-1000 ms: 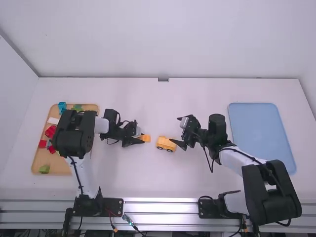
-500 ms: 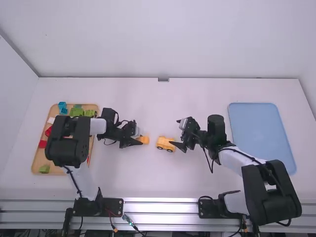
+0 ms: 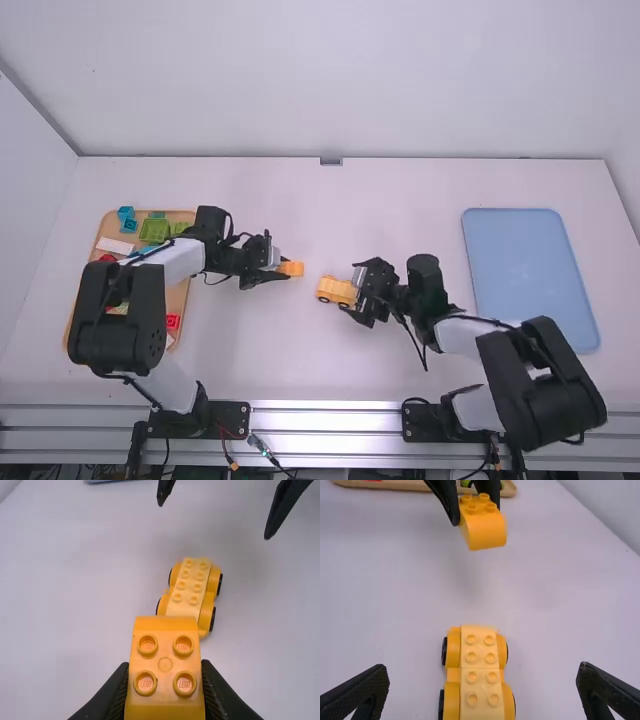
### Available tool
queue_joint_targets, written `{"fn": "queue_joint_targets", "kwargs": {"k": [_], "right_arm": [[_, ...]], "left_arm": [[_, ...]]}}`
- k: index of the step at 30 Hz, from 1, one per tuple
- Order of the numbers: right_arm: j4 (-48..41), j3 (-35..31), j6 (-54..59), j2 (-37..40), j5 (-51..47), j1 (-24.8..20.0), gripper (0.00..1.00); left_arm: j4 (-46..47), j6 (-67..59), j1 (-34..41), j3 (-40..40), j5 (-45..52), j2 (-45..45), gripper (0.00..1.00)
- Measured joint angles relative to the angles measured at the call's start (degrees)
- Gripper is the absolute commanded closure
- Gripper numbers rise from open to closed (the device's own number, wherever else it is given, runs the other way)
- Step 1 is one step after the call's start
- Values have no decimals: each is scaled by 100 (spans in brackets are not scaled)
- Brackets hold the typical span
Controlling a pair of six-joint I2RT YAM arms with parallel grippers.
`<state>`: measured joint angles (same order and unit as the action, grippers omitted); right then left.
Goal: Assemble lego blocks to make yellow taxi
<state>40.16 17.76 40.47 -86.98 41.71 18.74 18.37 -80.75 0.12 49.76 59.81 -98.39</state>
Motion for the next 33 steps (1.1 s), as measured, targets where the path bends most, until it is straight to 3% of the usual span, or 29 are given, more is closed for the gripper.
{"fn": "queue_joint_targets", "kwargs": {"k": [5, 11, 18, 24, 33], "right_arm": [[1108, 50, -4, -1423, 634, -319, 1], [1285, 667, 4, -2577, 1198, -315, 1], [1285, 1045, -83, -3051, 1056, -44, 1], [1211, 1200, -247, -3254, 706, 195, 16], [1480, 1217, -433, -3259, 361, 216, 15]], "left_arm": [[-17, -4, 319, 0, -4, 0, 87], [-363, 151, 863, 0, -168, -2, 86], [-684, 719, 1176, 0, -483, -2, 88], [-713, 872, 1276, 0, -616, -2, 90], [-1235, 903, 1279, -308, -758, -2, 91]]}}
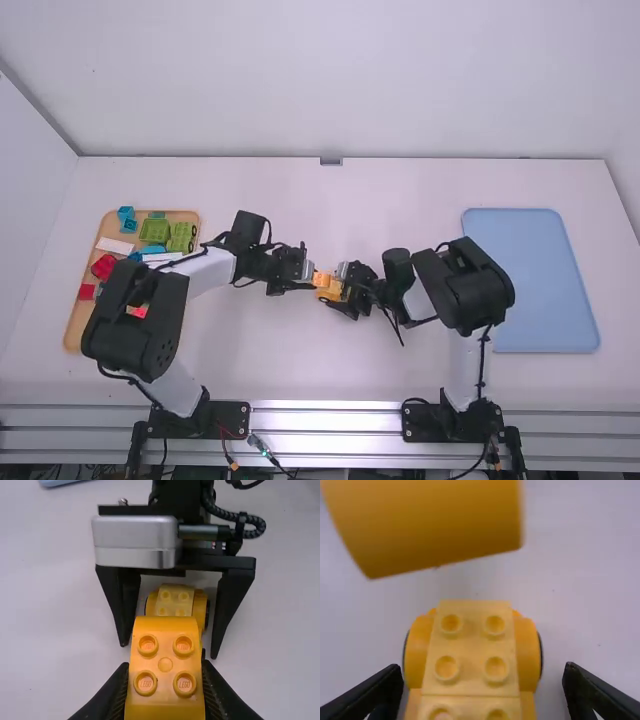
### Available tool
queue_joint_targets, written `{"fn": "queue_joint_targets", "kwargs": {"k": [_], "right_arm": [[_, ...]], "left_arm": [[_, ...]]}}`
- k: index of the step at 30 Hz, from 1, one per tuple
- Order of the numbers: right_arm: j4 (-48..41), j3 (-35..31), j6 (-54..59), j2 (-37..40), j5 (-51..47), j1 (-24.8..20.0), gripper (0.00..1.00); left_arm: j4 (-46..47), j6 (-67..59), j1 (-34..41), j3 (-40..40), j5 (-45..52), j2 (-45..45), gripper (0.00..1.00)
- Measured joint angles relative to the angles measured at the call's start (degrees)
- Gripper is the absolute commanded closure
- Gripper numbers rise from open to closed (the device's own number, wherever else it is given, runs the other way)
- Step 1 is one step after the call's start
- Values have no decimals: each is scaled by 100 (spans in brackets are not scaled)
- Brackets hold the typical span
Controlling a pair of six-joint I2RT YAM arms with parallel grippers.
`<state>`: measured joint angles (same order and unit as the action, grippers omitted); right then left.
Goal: Assemble lego blocks to make yellow taxi
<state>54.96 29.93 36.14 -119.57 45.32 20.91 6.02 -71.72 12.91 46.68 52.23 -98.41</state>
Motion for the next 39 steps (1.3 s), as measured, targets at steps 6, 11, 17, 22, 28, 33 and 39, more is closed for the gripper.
{"fn": "queue_joint_targets", "kwargs": {"k": [6, 11, 17, 22, 28, 33, 39], "right_arm": [[522, -304, -151, 0, -129, -57, 18], [413, -339, -243, 0, -114, -55, 51], [-667, 175, 216, 7, 310, -57, 58], [-1777, 612, 1067, 7, 774, -136, 55], [-2376, 879, 1589, 7, 946, -201, 53], [-2350, 901, 1703, 7, 951, -162, 53], [-2312, 898, 1742, 7, 951, -162, 53]], "left_arm": [[-527, 326, 0, -260, -26, 0, 89], [-901, 647, 2, -369, -26, 0, 88], [-881, 839, 0, -387, -31, 0, 91], [-780, 903, 0, -387, -42, 0, 93], [-632, 905, 2, -389, 140, 0, 97], [-1012, 1051, 2, -538, 295, 0, 96], [-2564, 1827, 22, -964, 461, -179, 87]]}}
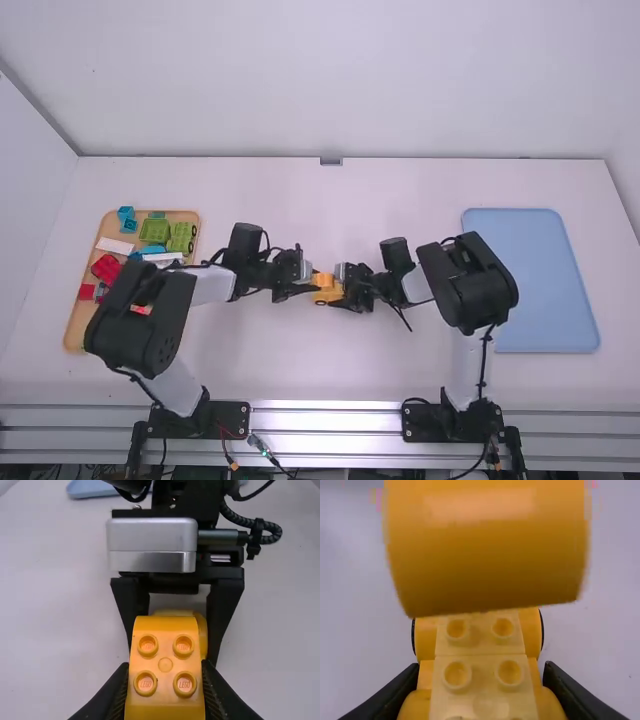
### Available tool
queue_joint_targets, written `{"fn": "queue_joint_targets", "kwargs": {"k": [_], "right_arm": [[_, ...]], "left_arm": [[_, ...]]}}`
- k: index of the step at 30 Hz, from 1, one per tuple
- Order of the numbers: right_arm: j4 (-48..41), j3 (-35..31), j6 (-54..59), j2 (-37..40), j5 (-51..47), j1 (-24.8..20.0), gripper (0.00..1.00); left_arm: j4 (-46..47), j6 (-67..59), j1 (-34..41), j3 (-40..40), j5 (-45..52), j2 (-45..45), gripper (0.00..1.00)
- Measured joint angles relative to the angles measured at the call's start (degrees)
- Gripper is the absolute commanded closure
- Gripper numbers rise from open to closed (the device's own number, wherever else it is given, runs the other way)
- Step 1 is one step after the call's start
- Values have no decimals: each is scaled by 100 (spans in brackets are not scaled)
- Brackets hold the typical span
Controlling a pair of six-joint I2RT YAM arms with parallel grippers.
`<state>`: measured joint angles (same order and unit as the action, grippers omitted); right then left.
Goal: Assemble lego blocks to make yellow taxi
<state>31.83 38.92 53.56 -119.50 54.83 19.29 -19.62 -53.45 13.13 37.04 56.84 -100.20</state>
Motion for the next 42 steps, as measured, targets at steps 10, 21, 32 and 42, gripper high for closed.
{"fn": "queue_joint_targets", "kwargs": {"k": [10, 21, 32, 42], "right_arm": [[2, 0, 13, 0, -4, 0, 53], [-35, 2, -7, 0, 2, -15, 52], [-52, 2, -4, 0, 9, -17, 51], [-72, 2, -15, 0, 26, -28, 51]], "left_arm": [[-592, 748, 382, -186, -24, -509, 93], [-549, 852, 424, 50, -343, -555, 94], [-522, 643, 435, 52, -387, -584, 95], [-361, 420, 435, 348, -149, -846, 95]]}}
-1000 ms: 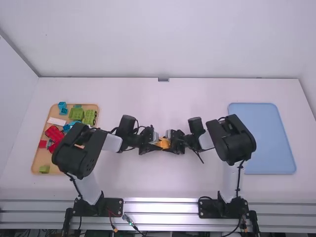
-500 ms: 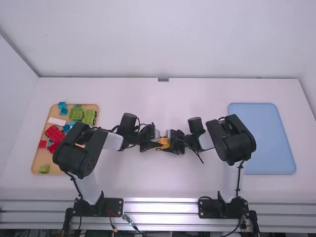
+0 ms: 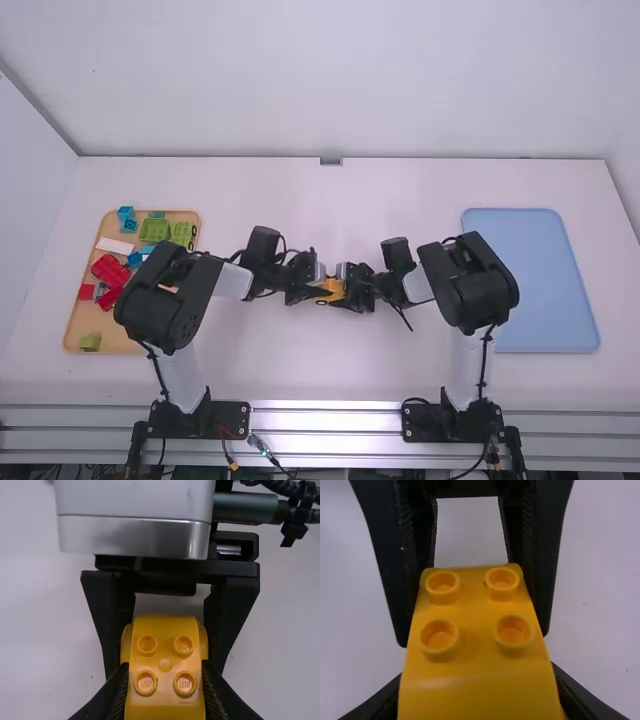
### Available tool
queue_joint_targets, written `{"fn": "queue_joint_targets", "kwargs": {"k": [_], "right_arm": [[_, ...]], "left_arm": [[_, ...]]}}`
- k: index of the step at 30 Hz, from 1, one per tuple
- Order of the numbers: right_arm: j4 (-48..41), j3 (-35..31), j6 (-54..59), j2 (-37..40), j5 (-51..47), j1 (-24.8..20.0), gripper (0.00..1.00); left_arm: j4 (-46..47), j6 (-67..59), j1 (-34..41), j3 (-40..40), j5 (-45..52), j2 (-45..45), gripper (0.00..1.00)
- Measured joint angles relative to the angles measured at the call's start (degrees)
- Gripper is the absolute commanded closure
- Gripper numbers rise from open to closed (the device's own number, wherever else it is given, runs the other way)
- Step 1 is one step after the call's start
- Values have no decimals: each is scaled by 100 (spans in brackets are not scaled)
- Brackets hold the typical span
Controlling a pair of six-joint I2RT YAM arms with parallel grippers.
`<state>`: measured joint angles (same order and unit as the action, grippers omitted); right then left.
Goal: Assemble lego blocks to make yellow taxi
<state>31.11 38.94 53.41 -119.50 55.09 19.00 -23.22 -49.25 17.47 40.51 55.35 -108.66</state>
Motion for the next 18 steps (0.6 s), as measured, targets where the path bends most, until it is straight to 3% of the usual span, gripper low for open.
{"fn": "queue_joint_targets", "kwargs": {"k": [5, 18], "right_arm": [[-2, 0, -9, 0, 2, 0, 49], [-68, -2, -85, 0, 46, -61, 48]], "left_arm": [[560, -236, 0, 229, -13, 0, 94], [887, -514, 208, 348, -345, 76, 98]]}}
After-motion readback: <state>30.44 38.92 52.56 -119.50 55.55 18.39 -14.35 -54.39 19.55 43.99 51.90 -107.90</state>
